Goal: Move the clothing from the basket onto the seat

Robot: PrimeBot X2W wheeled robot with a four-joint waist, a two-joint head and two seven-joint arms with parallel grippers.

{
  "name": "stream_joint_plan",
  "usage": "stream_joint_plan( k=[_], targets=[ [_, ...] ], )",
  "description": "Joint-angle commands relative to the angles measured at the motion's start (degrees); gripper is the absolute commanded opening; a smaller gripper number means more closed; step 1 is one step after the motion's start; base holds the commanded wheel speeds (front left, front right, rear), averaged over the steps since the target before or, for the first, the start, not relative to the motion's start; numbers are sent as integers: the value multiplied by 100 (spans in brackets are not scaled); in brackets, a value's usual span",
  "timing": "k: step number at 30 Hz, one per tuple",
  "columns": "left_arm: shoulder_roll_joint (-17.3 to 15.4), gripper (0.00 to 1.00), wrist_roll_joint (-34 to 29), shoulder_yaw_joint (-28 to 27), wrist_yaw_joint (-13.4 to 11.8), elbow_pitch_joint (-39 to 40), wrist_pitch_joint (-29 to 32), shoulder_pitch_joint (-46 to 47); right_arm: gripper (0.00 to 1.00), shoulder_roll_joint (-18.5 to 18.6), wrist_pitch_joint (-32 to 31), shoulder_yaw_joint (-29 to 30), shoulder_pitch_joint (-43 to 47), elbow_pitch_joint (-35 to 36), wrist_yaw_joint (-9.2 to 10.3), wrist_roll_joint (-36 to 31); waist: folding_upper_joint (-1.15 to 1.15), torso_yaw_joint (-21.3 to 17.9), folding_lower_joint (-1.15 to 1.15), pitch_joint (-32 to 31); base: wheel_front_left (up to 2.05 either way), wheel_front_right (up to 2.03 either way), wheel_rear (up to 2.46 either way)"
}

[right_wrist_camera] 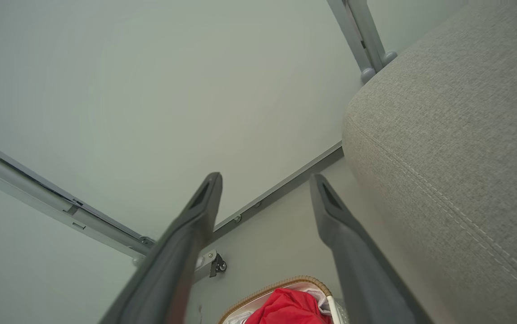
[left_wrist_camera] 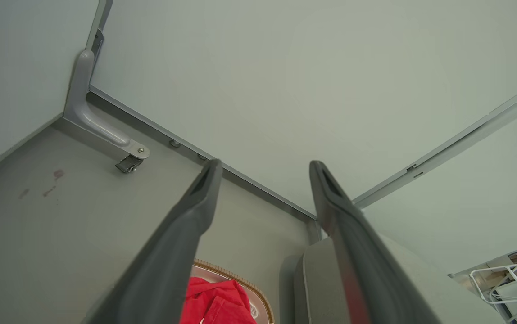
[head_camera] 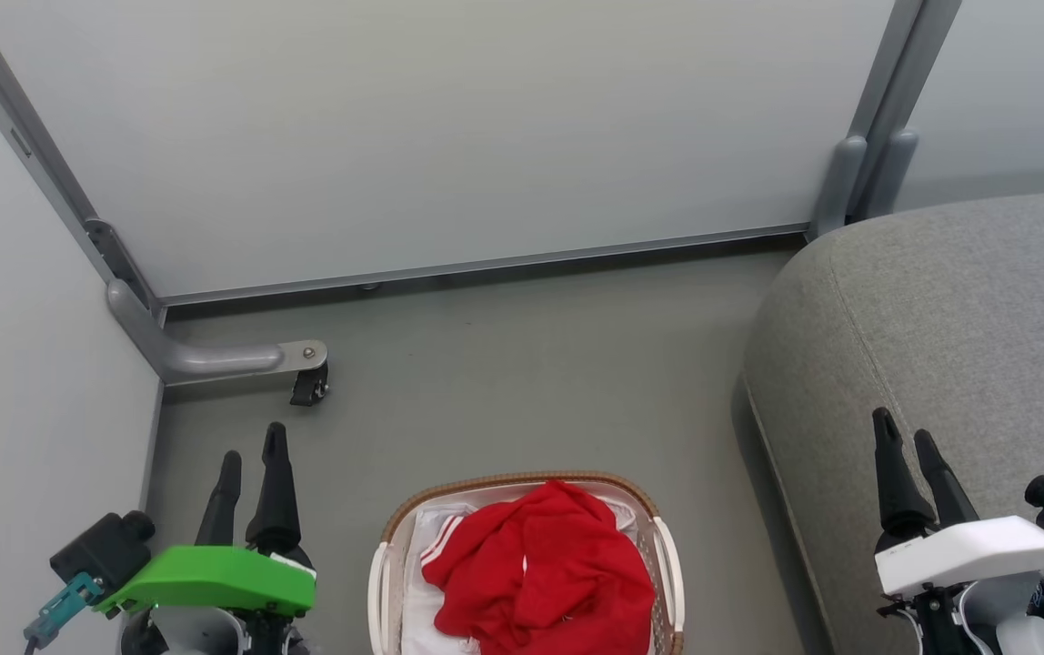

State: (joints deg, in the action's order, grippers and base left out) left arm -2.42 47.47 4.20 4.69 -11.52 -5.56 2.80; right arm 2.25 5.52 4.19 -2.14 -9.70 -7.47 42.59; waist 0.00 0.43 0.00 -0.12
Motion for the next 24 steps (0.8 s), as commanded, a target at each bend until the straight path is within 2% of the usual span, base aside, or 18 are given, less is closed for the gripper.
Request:
stream_joint_plan(
  k=[1, 12, 24],
  targets=[
    [-36, 100, -218, 37, -17, 34, -62, -25, 100, 41, 66, -11, 7, 46, -2, -212, 0, 3, 0, 0, 0, 0, 0],
    [-43, 100, -1023, 111, -40, -139, -260, -73, 100, 50, 266, -22, 58, 1, -2, -1106, 0, 19, 0, 0, 0, 0, 0],
    [-48, 100, -1610, 200, -43, -327, -435, -100, 100, 58, 437, -30, 120, -7, -3, -1833, 0, 30, 0, -2, 0, 0, 0]
  ],
)
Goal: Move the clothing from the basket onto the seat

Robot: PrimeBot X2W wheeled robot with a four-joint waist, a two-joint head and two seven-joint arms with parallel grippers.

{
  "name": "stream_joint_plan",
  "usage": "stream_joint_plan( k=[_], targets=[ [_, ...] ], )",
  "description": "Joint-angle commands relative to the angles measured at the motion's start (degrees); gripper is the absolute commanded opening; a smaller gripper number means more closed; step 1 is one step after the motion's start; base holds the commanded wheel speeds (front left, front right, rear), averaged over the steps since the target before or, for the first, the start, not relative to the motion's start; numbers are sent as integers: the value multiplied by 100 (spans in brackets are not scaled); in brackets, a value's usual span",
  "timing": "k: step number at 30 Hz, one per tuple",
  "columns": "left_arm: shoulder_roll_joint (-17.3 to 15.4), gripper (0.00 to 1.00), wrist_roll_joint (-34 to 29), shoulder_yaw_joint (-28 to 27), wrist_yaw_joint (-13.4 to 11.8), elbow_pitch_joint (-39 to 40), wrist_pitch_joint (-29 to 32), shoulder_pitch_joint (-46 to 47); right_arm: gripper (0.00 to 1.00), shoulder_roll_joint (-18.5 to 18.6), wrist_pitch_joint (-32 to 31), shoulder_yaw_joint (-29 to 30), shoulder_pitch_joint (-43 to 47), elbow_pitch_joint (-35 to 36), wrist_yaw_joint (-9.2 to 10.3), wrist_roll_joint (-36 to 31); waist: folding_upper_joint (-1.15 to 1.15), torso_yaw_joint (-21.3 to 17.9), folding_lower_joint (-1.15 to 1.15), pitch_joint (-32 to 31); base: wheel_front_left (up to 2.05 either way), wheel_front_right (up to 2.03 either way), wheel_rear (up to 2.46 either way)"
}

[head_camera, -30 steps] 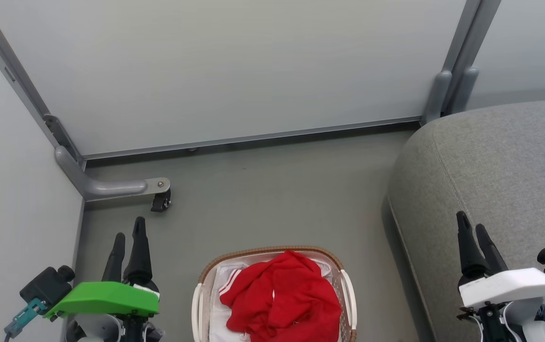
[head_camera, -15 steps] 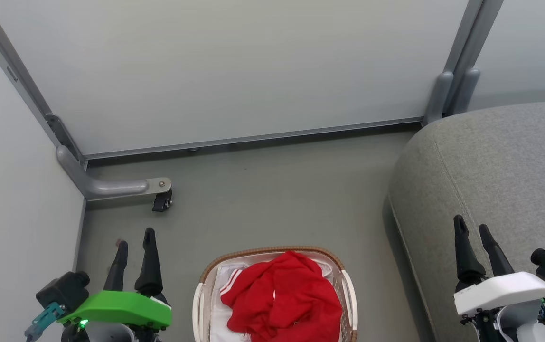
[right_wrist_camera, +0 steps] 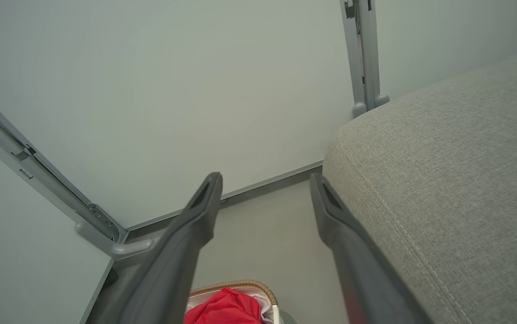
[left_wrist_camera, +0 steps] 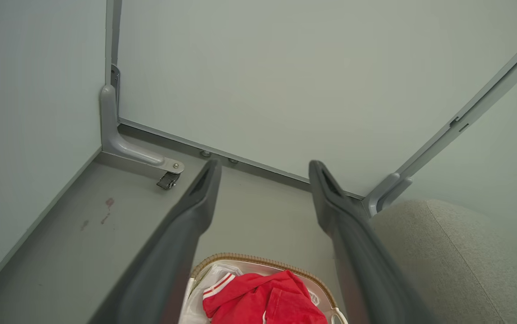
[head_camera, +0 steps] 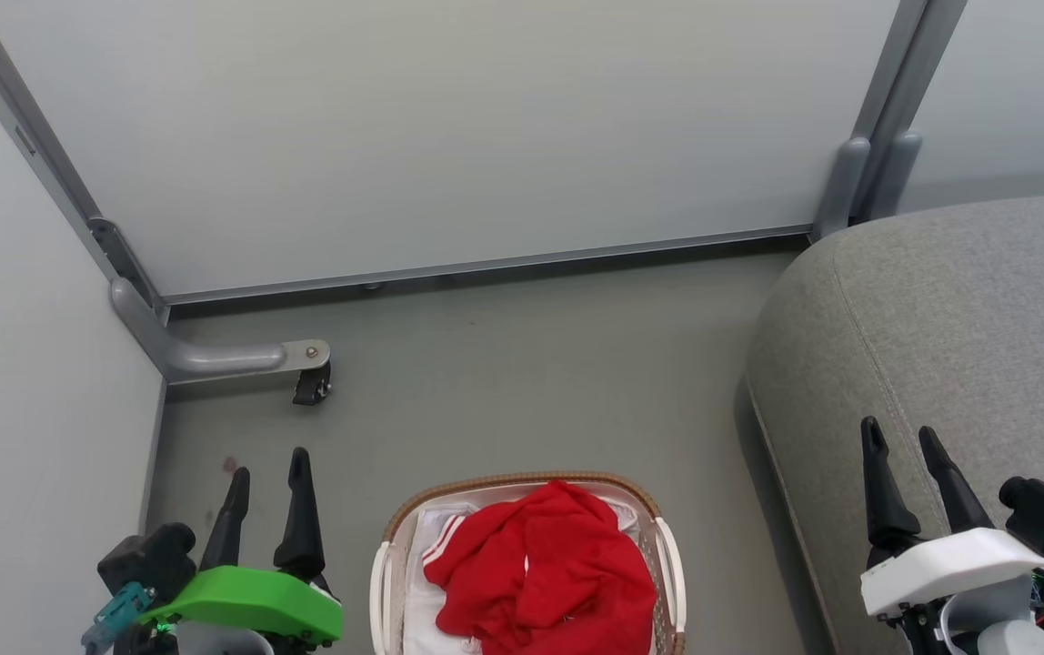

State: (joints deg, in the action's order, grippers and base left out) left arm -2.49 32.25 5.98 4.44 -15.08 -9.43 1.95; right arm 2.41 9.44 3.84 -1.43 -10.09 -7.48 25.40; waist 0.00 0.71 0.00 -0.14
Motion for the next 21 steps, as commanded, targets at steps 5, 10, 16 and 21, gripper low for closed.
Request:
stream_joint_plan(
  k=[5, 10, 16, 21],
  targets=[
    [-44, 100, -321, 64, -28, -55, -111, -22, 100, 43, 110, -1, 53, 25, -1, -362, 0, 10, 0, 1, 0, 0, 0],
    [-46, 100, -541, 91, -38, -101, -183, -19, 100, 46, 182, -13, 83, 10, -2, -631, 0, 19, 0, 8, 0, 0, 0],
    [-47, 100, -755, 139, -51, -211, -247, -30, 100, 49, 252, -38, 99, -30, -2, -944, 0, 27, 0, 8, 0, 0, 0],
    [-49, 100, -930, 160, -65, -316, -305, -24, 100, 51, 307, -56, 114, -66, -2, -1182, 0, 30, 0, 8, 0, 0, 0]
  ],
)
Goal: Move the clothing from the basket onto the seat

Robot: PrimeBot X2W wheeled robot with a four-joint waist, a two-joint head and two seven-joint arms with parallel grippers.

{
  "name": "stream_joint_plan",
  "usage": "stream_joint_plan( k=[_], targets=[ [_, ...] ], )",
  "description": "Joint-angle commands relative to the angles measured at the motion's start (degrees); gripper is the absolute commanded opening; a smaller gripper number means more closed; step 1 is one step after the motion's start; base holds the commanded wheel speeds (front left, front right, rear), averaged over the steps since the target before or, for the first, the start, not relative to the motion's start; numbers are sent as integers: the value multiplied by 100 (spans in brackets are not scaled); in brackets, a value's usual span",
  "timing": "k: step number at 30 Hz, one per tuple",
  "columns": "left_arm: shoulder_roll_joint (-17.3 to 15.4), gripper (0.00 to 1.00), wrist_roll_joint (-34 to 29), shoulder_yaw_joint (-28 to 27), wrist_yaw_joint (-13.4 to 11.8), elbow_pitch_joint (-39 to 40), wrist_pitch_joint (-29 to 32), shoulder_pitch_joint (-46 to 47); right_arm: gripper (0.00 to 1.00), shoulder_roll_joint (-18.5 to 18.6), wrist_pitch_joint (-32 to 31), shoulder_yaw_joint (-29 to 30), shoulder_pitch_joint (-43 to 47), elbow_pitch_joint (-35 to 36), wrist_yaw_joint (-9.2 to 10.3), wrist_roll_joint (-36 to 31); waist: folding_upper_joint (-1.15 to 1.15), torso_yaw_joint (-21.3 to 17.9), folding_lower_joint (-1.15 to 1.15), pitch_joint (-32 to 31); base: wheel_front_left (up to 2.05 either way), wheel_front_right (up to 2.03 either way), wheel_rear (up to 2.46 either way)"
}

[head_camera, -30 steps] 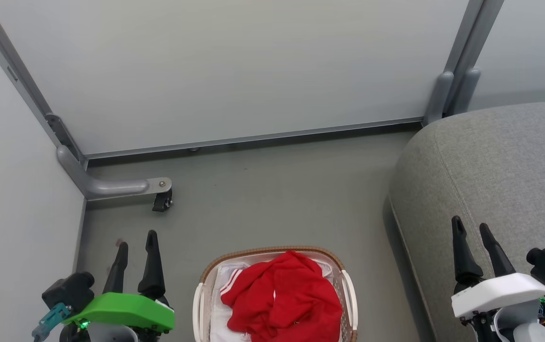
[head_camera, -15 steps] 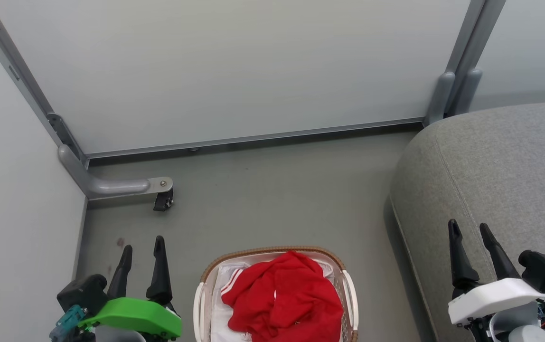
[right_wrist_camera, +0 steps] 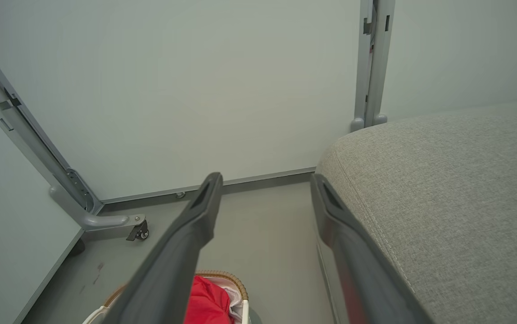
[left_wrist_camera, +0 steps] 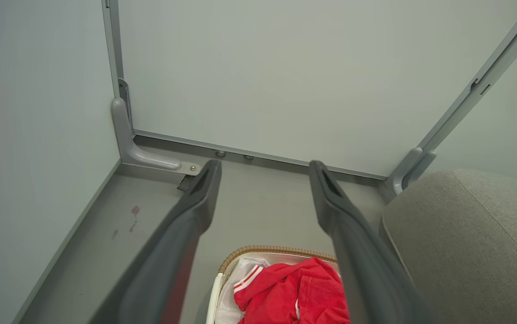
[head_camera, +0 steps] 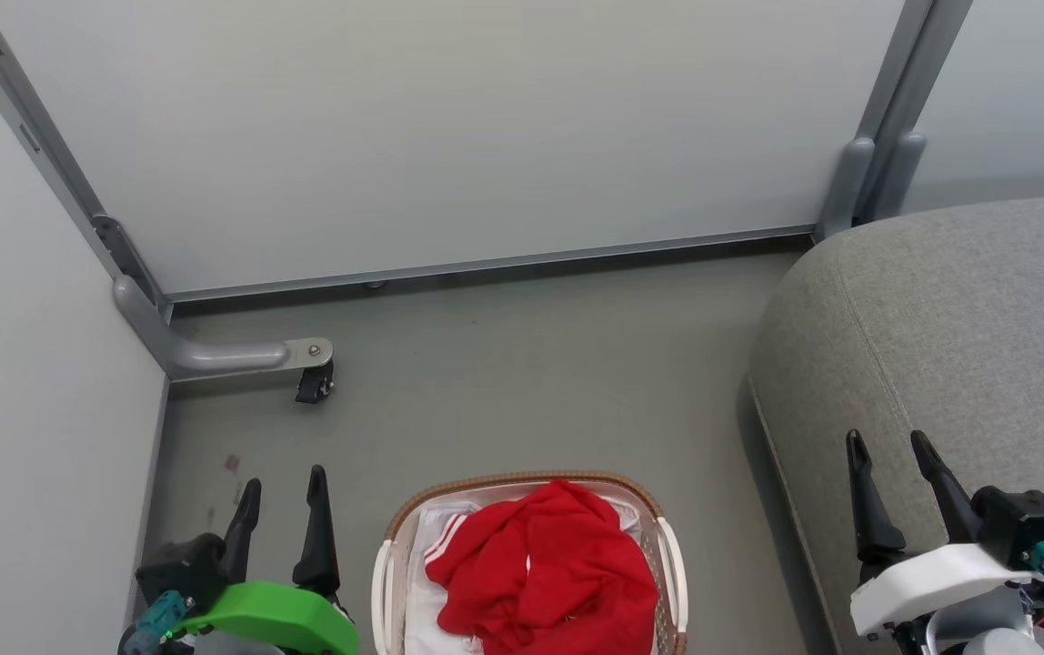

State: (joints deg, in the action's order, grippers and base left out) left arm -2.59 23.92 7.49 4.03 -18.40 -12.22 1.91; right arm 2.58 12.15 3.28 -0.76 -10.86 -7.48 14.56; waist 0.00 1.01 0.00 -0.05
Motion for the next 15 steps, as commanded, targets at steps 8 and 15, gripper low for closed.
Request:
stream_joint_plan(
  k=[8, 15],
  targets=[
    [-41, 100, -359, 67, -45, -140, -125, -18, 100, 39, 134, -11, 69, -29, -2, -486, 0, 14, 0, 4, 0, 0, 0],
    [-43, 100, -620, 115, -60, -303, -219, 10, 100, 43, 224, -37, 92, -62, -2, -871, 0, 25, 0, 8, 0, 0, 0]
  ],
)
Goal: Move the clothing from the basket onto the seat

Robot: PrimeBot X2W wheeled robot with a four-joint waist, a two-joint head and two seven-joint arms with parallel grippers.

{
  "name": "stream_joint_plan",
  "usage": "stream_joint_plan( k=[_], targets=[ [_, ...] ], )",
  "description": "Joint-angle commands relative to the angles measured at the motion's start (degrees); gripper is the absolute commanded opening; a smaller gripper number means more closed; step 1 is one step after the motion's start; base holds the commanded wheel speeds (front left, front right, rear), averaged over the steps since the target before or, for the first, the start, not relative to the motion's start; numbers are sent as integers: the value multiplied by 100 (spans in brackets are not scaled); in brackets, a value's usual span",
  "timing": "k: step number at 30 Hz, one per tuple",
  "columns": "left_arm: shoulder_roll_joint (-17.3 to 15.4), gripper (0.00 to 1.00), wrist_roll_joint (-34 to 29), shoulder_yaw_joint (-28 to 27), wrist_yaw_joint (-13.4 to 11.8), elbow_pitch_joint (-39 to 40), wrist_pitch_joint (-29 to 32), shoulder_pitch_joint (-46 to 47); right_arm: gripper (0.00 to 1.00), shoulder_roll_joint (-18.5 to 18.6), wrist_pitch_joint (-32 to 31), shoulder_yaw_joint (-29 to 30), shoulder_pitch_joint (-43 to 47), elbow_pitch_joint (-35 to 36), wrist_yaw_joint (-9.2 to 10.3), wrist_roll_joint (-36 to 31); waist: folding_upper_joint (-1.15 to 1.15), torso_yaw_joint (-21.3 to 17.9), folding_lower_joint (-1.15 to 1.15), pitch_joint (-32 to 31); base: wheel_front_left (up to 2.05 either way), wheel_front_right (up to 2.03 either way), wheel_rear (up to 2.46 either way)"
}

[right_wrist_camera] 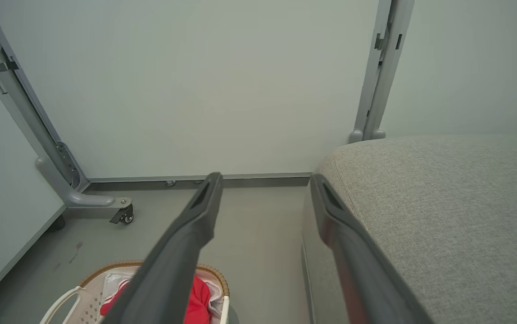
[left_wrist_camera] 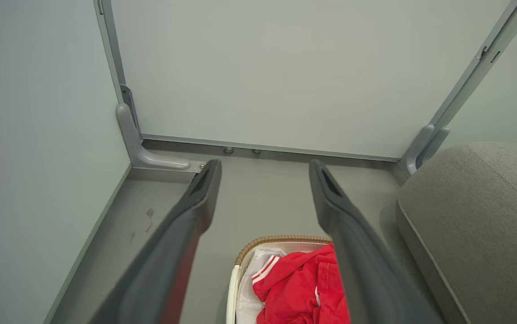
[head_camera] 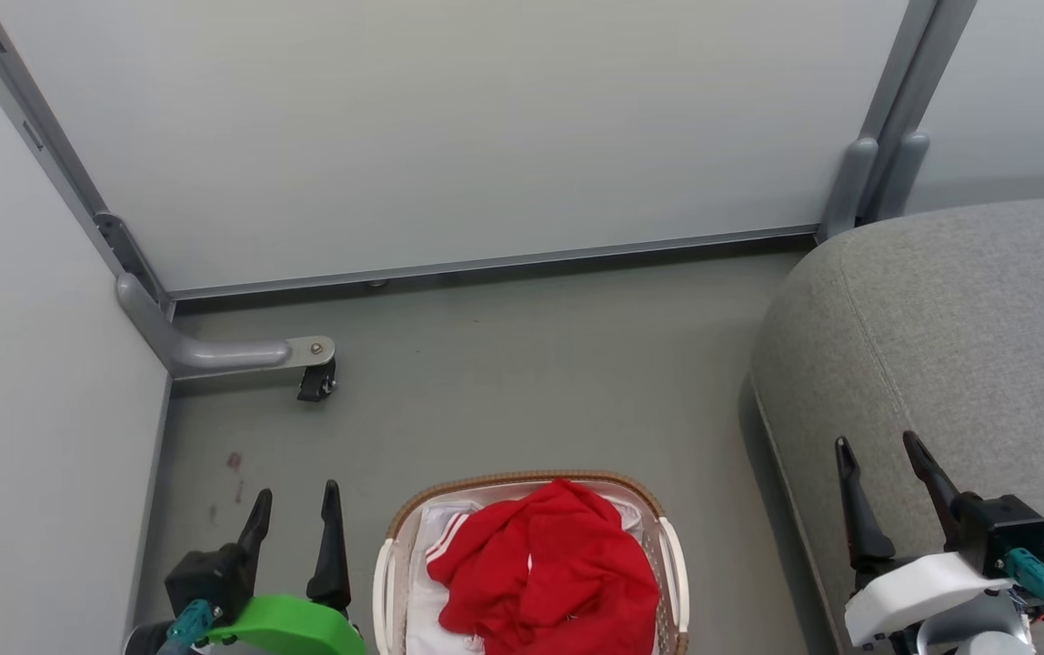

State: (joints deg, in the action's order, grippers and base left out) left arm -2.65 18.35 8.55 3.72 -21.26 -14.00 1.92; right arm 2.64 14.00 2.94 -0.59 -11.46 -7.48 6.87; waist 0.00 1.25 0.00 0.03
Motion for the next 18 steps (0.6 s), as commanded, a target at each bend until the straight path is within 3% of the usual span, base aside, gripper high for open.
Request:
stream_joint_plan(
  k=[1, 18],
  targets=[
    [-37, 100, -92, 13, -32, -28, -45, 14, 100, 37, 52, -5, 79, -6, -2, -145, 0, 2, 0, -1, 0, 0, 0],
    [-40, 100, -297, 62, -33, -147, -124, 67, 100, 40, 128, 3, 81, -28, -2, -442, 0, 7, 0, 12, 0, 0, 0]
  ],
)
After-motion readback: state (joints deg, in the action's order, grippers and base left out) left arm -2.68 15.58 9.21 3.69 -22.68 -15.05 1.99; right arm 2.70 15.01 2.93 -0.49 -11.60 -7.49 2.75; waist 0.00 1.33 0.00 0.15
